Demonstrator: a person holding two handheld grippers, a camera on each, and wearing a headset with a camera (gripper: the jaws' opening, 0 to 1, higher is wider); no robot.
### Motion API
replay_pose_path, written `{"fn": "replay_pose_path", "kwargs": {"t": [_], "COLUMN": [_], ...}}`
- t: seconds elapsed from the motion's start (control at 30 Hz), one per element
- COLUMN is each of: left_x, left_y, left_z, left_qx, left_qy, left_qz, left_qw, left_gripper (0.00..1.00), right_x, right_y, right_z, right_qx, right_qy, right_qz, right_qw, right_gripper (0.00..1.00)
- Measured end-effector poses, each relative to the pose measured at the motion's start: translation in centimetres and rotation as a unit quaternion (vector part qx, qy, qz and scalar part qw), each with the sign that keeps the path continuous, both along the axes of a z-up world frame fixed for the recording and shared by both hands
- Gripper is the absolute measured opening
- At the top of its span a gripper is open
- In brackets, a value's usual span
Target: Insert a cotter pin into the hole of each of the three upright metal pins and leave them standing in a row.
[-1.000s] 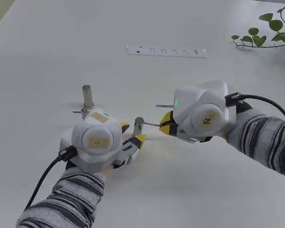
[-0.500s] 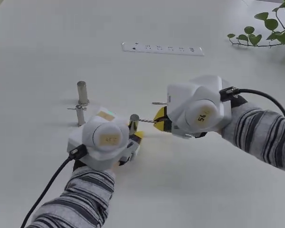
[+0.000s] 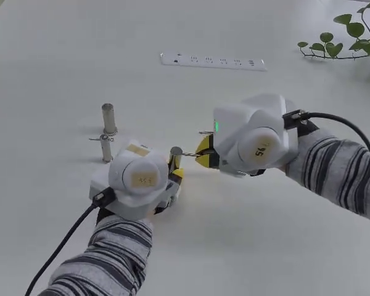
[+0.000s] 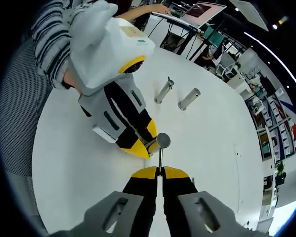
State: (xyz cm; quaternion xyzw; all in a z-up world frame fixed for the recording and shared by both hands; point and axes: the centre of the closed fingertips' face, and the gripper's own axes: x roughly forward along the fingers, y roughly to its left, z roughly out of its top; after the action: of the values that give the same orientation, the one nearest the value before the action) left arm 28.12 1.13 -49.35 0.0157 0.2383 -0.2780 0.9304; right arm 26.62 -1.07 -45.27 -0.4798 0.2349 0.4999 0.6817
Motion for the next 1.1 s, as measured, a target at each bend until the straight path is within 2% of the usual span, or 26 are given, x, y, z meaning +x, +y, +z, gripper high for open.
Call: {"fn": "replay_pose_path", "kwargs": {"t": [0.27,0.43,0.53,0.73,0.8,0.87,1.1], "left_x": [0.0,0.0,0.0,0.1,0.1,0.1,0.1], "left_y": [0.0,0.0,0.0,0.0,0.0,0.0,0.0], "left_z": [0.0,-0.1,0.0,-0.1,-0.1,-0.1,-0.1], "left_qx": [0.013,0.013,0.004,0.006,0.006,0.006,0.009], "left_qy": [-0.010,-0.011,-0.006,-0.008,-0.008,-0.009,-0.011], "left_qz": [0.007,0.010,0.017,0.021,0.022,0.022,0.029], "left_qw": [0.9998,0.9998,0.9998,0.9997,0.9997,0.9997,0.9995], "left_gripper": [0.10,0.10,0.10,0.10,0.10,0.10,0.10], "right_x": [0.2,0.2,0.3,0.1,0.1,-0.1,-0.3], "right_y": [0.8,1.2,1.4,1.5,1.5,1.3,0.4], "right_z": [0.0,0.0,0.0,0.2,0.5,0.7,0.8], "right_qx": [0.000,0.003,0.004,0.001,0.009,0.014,0.019], "right_qy": [-0.008,-0.009,-0.010,-0.018,-0.025,-0.020,-0.020], "right_qz": [0.015,0.017,0.017,0.031,0.030,0.027,0.008], "right_qw": [0.9999,0.9998,0.9998,0.9994,0.9992,0.9993,0.9996], "right_gripper": [0.00,0.00,0.00,0.00,0.05,0.10,0.02]}}
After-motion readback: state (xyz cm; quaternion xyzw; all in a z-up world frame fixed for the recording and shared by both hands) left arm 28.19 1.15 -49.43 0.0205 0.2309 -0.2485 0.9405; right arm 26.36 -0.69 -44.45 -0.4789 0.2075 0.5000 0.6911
